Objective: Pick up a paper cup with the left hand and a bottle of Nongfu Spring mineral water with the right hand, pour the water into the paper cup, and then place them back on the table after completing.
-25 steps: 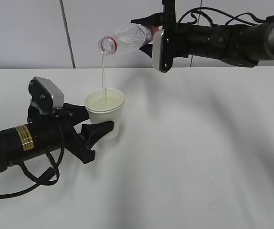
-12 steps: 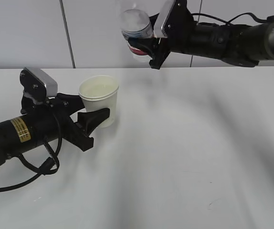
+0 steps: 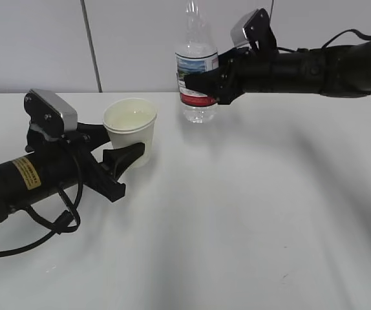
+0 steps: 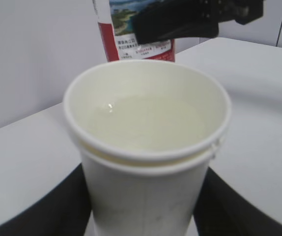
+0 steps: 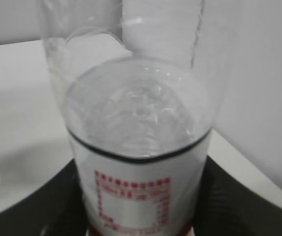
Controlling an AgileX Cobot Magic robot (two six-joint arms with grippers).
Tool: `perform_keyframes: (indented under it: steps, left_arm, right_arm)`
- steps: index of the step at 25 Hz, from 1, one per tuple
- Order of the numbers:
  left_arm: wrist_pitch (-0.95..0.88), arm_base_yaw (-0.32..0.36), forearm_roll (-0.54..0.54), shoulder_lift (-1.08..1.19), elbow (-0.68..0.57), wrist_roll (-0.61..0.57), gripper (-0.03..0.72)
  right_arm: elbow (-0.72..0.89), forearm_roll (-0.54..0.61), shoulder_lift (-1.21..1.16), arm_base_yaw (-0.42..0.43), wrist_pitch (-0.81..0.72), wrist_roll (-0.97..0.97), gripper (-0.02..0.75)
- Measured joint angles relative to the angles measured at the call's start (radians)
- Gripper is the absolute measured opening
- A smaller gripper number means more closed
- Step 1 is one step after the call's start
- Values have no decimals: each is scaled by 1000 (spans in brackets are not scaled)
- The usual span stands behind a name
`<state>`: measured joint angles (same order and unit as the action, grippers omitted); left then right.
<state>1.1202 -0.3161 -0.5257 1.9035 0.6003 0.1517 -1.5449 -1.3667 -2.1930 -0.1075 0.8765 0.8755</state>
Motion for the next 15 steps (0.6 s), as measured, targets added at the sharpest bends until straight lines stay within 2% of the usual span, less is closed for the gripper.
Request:
perform_keyframes:
  steps: [4, 11, 15]
  left_arm:
    - [0, 0, 5, 11, 0, -3, 386]
    - [2, 0, -1, 57, 0, -4, 386]
    - [-1, 0, 2, 100, 0, -4, 386]
  right_arm:
    - [101, 102, 0, 25, 71, -71, 388]
    - [210, 204, 0, 34, 81, -227, 386]
    - [269, 306, 0, 34, 87, -359, 386]
